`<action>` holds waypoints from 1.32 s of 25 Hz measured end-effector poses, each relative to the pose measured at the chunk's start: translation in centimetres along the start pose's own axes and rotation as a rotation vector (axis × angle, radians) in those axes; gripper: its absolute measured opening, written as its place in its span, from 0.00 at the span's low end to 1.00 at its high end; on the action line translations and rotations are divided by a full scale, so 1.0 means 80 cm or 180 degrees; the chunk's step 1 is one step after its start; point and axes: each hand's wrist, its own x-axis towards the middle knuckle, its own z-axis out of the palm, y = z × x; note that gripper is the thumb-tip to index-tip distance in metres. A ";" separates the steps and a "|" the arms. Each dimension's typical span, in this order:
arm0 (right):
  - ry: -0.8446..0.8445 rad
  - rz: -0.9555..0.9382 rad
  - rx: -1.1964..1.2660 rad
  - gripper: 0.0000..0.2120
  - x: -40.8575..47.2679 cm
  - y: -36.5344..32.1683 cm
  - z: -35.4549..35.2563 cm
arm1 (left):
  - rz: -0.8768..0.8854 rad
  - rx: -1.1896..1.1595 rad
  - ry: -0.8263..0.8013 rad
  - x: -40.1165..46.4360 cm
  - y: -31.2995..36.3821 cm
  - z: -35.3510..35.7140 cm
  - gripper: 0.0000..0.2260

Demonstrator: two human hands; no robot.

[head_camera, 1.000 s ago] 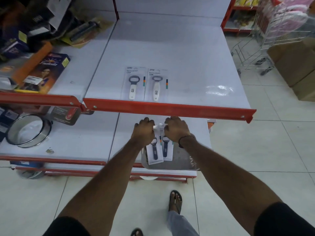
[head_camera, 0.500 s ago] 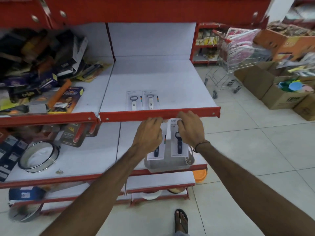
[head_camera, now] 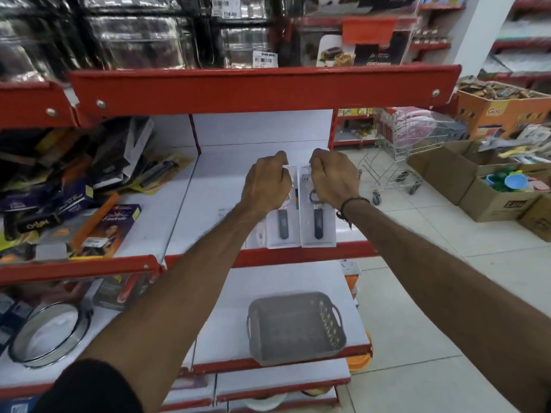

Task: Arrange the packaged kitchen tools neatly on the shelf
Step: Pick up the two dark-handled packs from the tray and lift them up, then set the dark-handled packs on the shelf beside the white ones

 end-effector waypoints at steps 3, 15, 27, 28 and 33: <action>-0.0189 0.0091 0.0018 0.16 0.035 0.023 0.034 | -0.0171 0.0055 -0.0104 0.035 -0.030 0.032 0.08; -0.0975 0.0059 -0.0603 0.16 0.006 0.071 0.106 | -0.0370 0.0960 -0.0931 0.014 -0.085 0.090 0.14; -0.2727 0.0100 -0.0072 0.36 -0.028 -0.038 0.085 | -0.1205 0.1165 -0.2304 -0.063 -0.126 -0.064 0.28; -0.2954 0.0015 -0.0135 0.37 -0.031 -0.046 0.087 | -0.1214 0.1209 -0.2448 -0.071 -0.126 -0.068 0.29; -0.3309 -0.0099 -0.0356 0.36 -0.041 -0.061 0.092 | -0.1165 0.1013 -0.2439 -0.087 -0.140 -0.068 0.27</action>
